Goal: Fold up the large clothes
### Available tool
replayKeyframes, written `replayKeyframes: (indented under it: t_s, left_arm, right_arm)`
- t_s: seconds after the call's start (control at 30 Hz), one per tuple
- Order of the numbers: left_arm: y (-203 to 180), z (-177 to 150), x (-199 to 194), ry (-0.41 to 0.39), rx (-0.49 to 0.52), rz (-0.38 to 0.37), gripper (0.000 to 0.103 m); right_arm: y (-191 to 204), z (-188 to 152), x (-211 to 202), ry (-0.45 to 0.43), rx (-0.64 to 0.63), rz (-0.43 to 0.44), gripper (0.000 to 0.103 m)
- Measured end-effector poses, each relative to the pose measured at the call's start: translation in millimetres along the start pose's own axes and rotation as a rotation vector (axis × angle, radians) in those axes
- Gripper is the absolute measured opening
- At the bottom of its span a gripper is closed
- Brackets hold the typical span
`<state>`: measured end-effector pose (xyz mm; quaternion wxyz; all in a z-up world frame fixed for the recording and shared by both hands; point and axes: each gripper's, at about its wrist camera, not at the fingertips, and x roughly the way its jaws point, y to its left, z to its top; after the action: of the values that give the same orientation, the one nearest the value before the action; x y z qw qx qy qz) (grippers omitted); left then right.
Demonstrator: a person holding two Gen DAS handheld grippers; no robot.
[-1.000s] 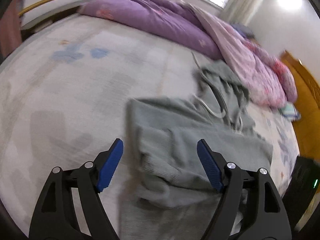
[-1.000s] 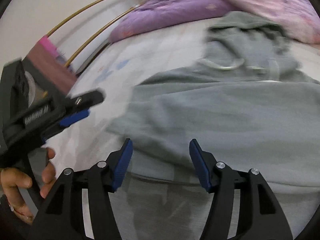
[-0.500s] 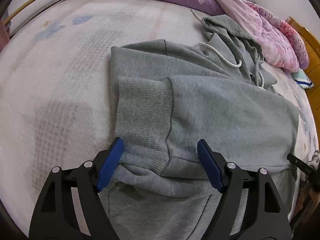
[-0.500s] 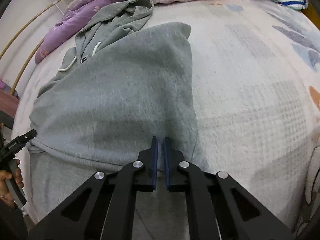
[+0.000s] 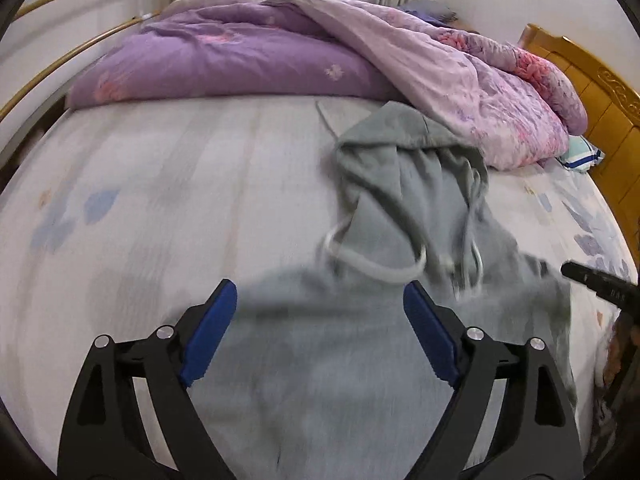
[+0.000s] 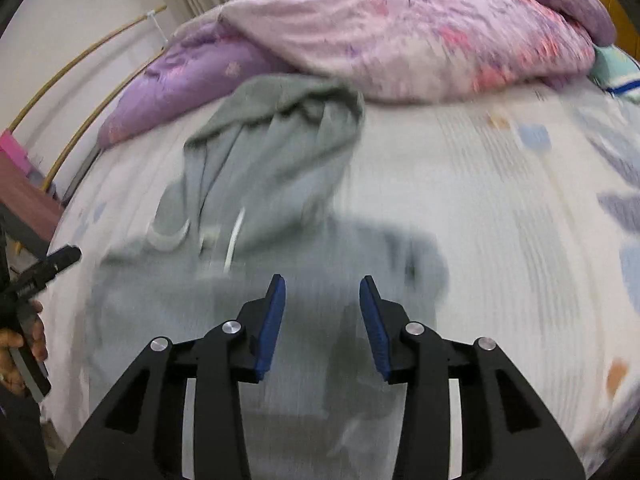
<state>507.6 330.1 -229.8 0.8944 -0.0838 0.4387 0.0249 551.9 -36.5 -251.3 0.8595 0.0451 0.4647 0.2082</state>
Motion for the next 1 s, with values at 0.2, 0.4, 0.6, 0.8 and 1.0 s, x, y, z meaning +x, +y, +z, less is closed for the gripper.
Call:
replayKeyframes:
  t_s: [0.2,0.4,0.6,0.8,1.0]
  left_arm:
    - [19,58,81,0.037,-0.129,0.034,0.086]
    - [19,87,145,0.060,-0.077,0.105,0.085]
    - [13,103,178,0.042,-0.056,0.082,0.082]
    - [9,113,200,0.057,-0.085,0.048,0.055]
    - [-8,119,188,-0.003,-0.031,0.060,0.006]
  right_arm:
    - [-26,69,48,-0.037,0.063,-0.013,0.052]
    - [-61,110,110,-0.010,0.157,-0.003,0.052]
    - [-82,136,135,-0.064,0.250,0.057,0.052]
    - [-72,150,166,0.025,0.242,0.091,0.022]
    - [-64,140,141,-0.083,0.154,0.010,0.005]
